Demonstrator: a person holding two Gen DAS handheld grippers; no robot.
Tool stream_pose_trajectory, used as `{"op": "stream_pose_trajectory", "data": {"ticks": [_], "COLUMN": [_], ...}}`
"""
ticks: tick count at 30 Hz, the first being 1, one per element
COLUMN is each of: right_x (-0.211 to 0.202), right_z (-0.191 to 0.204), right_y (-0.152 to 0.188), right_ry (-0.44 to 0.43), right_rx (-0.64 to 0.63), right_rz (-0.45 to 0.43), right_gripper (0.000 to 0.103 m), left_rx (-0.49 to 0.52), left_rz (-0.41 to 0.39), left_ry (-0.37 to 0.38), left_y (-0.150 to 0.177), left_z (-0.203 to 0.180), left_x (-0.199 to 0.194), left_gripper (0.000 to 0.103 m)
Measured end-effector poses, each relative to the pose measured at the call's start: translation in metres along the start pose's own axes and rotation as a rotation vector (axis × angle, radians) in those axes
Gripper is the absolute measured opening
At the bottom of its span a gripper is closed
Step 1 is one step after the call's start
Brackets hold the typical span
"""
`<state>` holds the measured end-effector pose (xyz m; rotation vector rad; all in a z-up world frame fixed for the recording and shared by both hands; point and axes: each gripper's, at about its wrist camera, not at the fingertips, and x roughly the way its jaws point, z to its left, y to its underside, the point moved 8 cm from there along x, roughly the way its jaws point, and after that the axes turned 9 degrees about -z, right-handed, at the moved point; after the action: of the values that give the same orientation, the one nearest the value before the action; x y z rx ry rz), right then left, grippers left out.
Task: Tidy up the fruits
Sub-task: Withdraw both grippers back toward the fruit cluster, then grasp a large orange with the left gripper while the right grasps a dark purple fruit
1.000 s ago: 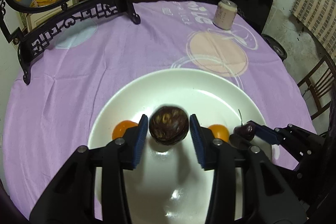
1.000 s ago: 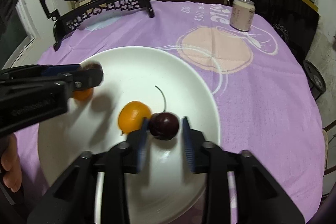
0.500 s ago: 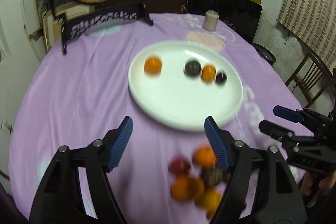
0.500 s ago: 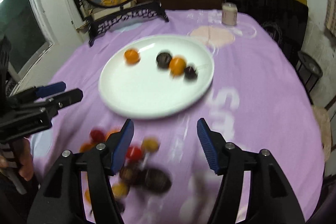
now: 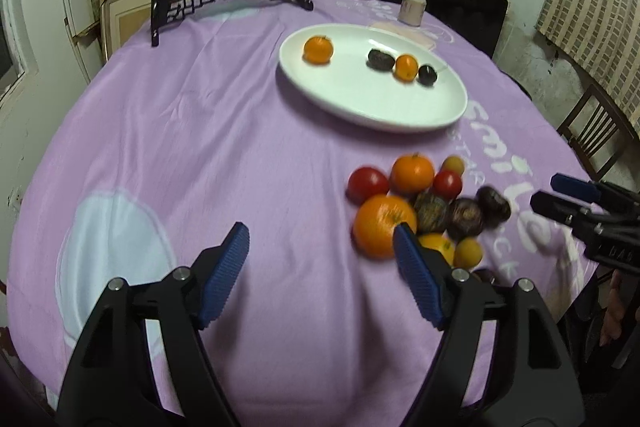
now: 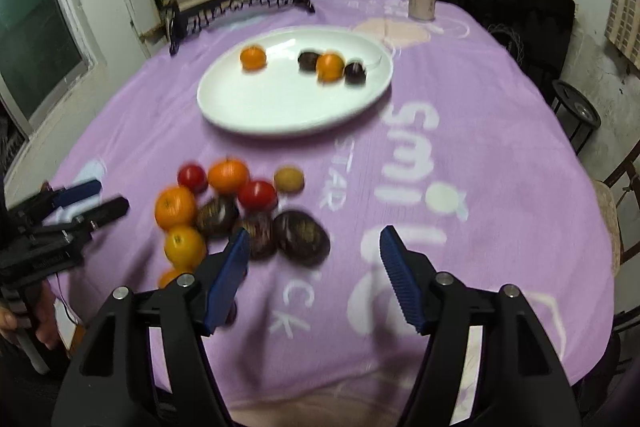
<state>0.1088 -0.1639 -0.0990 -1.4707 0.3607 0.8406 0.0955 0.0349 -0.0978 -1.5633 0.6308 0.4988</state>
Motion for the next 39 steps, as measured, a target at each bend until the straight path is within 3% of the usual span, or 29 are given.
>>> {"op": "stream_pose_trajectory", "data": {"ticks": [5,12,13,15,16,28,33,35,36,37,39], "right_x": [0.018,0.053,0.055,0.060,0.060,0.031,0.022,0.021,0.020,0.020,0.017], "right_z": [0.002,-0.001,0.000,0.005,0.007,-0.006,-0.008,-0.008,-0.008,-0.008,-0.009], "right_y": [0.022,0.023,0.021,0.013,0.011,0.018,0.021,0.020,0.020,0.020,0.019], "right_ry": [0.009,0.075,0.074,0.034,0.024,-0.004,-0.028,-0.032,-0.035,-0.036,-0.038], "right_rx": [-0.003,-0.083,-0.086,-0.090,-0.095,-0.013,0.020,0.025,0.029,0.032,0.036], "right_rz": [0.068,0.058,0.039,0.017,0.016,0.018,0.011,0.007,0.006,0.006,0.004], "right_gripper": [0.068,0.067,0.065,0.039,0.038,0.037,0.037,0.037,0.037,0.037,0.037], "left_rx": [-0.009,-0.008,-0.006,0.000,0.002,0.080,0.094,0.094,0.095,0.096,0.074], "left_rz": [0.048,0.085,0.090,0.098,0.099,0.105,0.093,0.088,0.082,0.079,0.081], "left_ry": [-0.007,-0.016,-0.014,-0.012,-0.011,-0.032,0.012,0.015,0.009,0.020,0.035], "left_y": [0.020,0.031,0.032,0.033,0.032,0.026,0.016,0.012,0.011,0.009,0.008], "left_z": [0.008,0.013,0.012,0.009,0.008,-0.013,-0.031,-0.035,-0.036,-0.039,-0.040], "left_x": [0.007,0.014,0.016,0.018,0.019,0.047,0.060,0.064,0.065,0.065,0.061], "left_gripper": [0.076,0.076,0.076,0.076,0.076,0.079,0.079,0.072,0.063,0.047,0.045]}}
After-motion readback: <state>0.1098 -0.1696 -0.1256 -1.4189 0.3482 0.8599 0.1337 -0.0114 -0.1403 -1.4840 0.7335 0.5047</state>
